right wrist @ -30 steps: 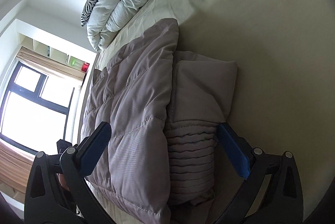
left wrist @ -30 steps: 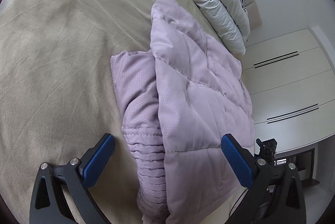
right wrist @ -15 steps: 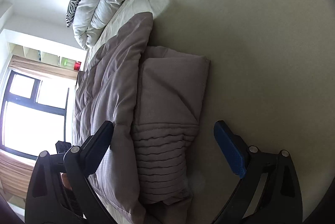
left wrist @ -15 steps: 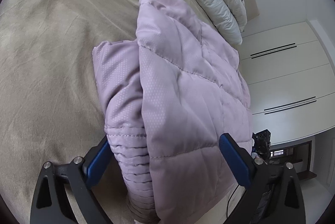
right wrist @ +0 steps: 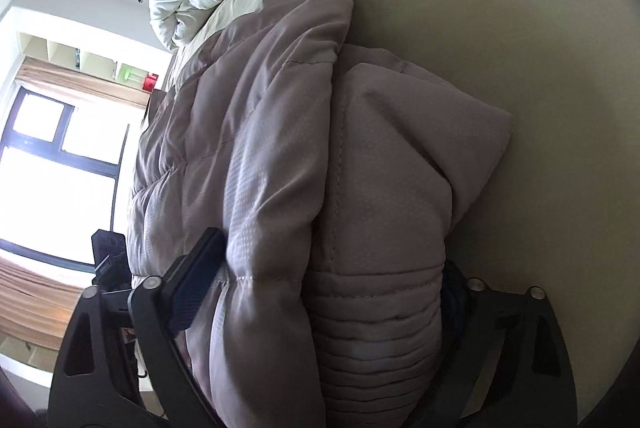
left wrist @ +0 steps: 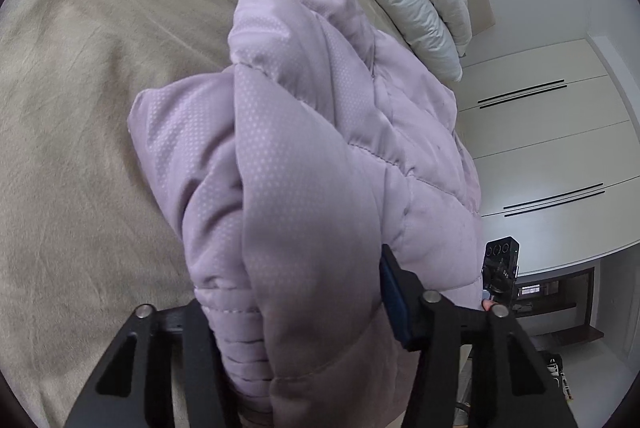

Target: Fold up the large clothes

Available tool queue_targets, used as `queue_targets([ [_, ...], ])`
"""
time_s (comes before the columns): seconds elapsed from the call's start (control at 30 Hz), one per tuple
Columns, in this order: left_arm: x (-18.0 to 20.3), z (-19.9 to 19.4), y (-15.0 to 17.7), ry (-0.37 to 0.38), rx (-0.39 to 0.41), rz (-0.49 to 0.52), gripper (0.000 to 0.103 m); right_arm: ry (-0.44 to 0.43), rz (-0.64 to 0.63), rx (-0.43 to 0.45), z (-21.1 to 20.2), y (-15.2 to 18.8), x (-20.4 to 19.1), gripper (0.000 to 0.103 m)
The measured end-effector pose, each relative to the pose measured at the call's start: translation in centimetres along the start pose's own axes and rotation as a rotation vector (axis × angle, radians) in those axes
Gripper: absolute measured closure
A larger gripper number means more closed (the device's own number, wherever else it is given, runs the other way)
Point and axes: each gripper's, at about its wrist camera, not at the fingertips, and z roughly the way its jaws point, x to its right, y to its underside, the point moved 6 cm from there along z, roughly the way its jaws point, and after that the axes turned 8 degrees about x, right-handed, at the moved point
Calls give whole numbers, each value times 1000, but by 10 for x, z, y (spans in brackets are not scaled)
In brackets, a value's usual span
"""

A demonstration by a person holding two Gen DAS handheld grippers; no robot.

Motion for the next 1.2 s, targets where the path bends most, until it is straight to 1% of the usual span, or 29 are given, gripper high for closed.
queue_targets([
  [0.03, 4, -2, 1, -8, 3, 16, 59, 8, -15, 15, -3, 1, -6, 30],
  [0.07, 8, -5, 1, -19, 8, 31, 64, 28, -40, 31, -6, 2, -13, 39],
  [0.1, 12, -8, 1, -30, 14, 45, 66, 50, -72, 48, -10, 3, -21, 50],
  [0.13, 17, -10, 1, -39, 20, 56, 70, 74, -108, 67, -15, 5, -32, 57],
  [0.17, 22, -15, 2, -44, 29, 65, 74, 97, -136, 82, -19, 6, -43, 65],
  [0.2, 27, -22, 4, -44, 39, 73, 75, 123, -166, 97, -23, 8, -55, 69],
  [0.27, 39, -40, 9, -43, 60, 100, 76, 149, -213, 120, -33, 15, -78, 73],
  [0.37, 53, -77, 22, -45, 96, 142, 77, 138, -273, 152, -50, 34, -117, 75],
  [0.47, 57, -120, 40, -40, 117, 165, 77, 87, -316, 169, -68, 64, -157, 75],
  [0.53, 53, -147, 55, -46, 120, 175, 77, 66, -341, 160, -75, 89, -179, 75],
  [0.63, 35, -181, 84, -51, 115, 176, 77, 43, -359, 136, -74, 127, -200, 75],
  [0.67, 27, -187, 92, -53, 112, 172, 76, 39, -363, 131, -80, 144, -196, 75],
  [0.7, 16, -191, 101, -53, 107, 159, 76, 32, -355, 125, -75, 155, -198, 75],
  [0.8, -15, -193, 124, -53, 84, 110, 75, 12, -283, 113, -65, 185, -180, 75],
  [0.87, -32, -186, 130, -73, 78, 101, 69, 47, -251, 105, -55, 196, -159, 75],
  [0.9, -41, -182, 131, -77, 81, 80, 67, 57, -214, 102, -50, 198, -147, 73],
  [0.93, -48, -178, 130, -71, 81, 56, 62, 52, -177, 102, -44, 198, -137, 71],
  [0.97, -53, -175, 130, -67, 81, 45, 57, 49, -151, 104, -42, 202, -127, 65],
  [1.0, -55, -173, 130, -68, 86, 39, 56, 52, -127, 109, -37, 202, -120, 58],
  [1.03, -56, -172, 130, -73, 90, 42, 54, 54, -111, 116, -33, 202, -115, 55],
  [1.1, -57, -172, 131, -78, 97, 40, 50, 95, -125, 123, -29, 204, -109, 43],
  [1.13, -57, -173, 131, -75, 101, 30, 48, 116, -135, 128, -27, 204, -108, 42],
  [1.2, -55, -179, 133, -81, 121, 32, 48, 123, -124, 131, -31, 206, -103, 41],
])
